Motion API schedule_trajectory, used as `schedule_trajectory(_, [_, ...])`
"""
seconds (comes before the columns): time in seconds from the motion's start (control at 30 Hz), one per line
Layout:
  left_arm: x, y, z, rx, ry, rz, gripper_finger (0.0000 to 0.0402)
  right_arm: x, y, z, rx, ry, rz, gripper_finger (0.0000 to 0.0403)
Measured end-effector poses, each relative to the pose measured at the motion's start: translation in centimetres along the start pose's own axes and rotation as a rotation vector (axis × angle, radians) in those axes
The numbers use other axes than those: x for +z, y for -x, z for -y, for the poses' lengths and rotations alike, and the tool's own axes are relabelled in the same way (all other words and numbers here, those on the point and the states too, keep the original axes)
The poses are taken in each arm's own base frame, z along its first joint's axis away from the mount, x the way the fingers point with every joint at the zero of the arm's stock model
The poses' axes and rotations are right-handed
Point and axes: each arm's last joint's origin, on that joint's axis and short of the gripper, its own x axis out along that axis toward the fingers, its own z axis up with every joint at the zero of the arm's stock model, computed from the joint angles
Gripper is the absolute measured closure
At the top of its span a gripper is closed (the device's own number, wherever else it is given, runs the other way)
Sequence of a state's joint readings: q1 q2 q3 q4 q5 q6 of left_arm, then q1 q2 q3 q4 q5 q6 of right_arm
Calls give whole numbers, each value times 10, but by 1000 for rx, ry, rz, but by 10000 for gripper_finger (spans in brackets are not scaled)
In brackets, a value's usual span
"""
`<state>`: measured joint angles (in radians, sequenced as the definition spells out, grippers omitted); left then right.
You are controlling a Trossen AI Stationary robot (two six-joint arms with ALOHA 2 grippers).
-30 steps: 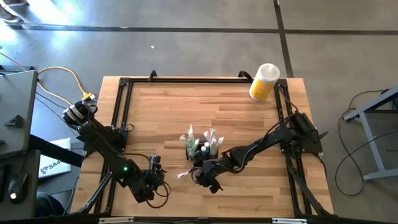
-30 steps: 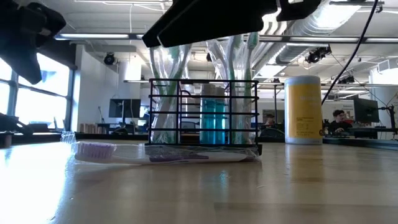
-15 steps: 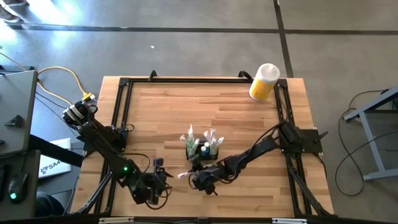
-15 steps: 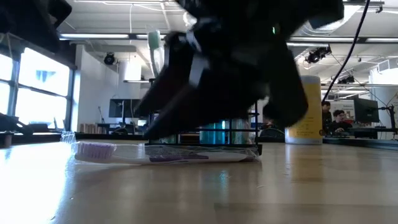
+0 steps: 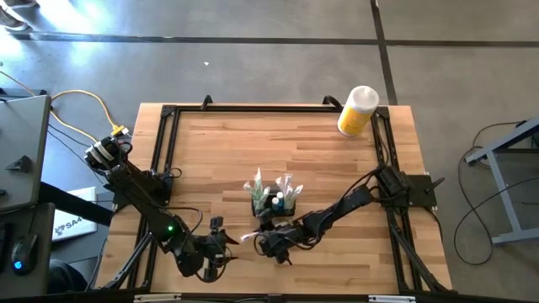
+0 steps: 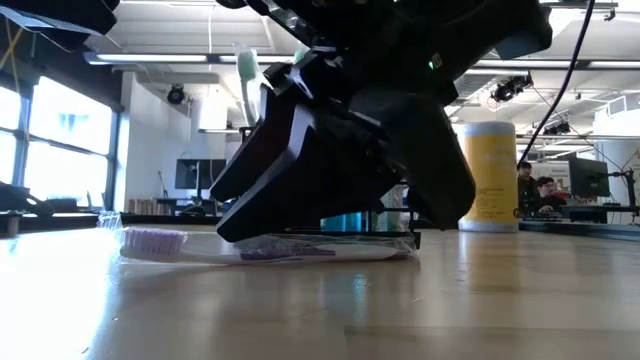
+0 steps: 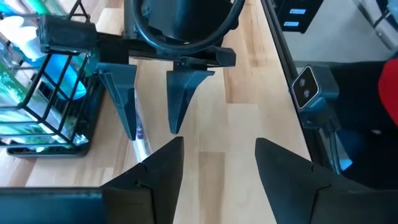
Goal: Pick & Place toothbrushing station
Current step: Put the violet toothbrush into the black wire organizer
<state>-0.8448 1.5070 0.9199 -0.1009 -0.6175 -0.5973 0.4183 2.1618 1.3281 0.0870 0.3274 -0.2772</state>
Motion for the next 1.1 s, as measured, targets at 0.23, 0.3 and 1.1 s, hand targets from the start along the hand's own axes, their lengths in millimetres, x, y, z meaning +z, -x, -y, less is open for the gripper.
schedule_trajectory(0.23, [0,0,0,1,26,0,209,-5,-1,5,16,-30,-43,186])
schedule_trajectory(0.3, [0,0,0,1,34,0,209,-7,-1,5,20,-24,-60,186])
schedule_trajectory(1.1, [0,0,0,2,36,-3,209,19,9,-13,-78,138,-93,186])
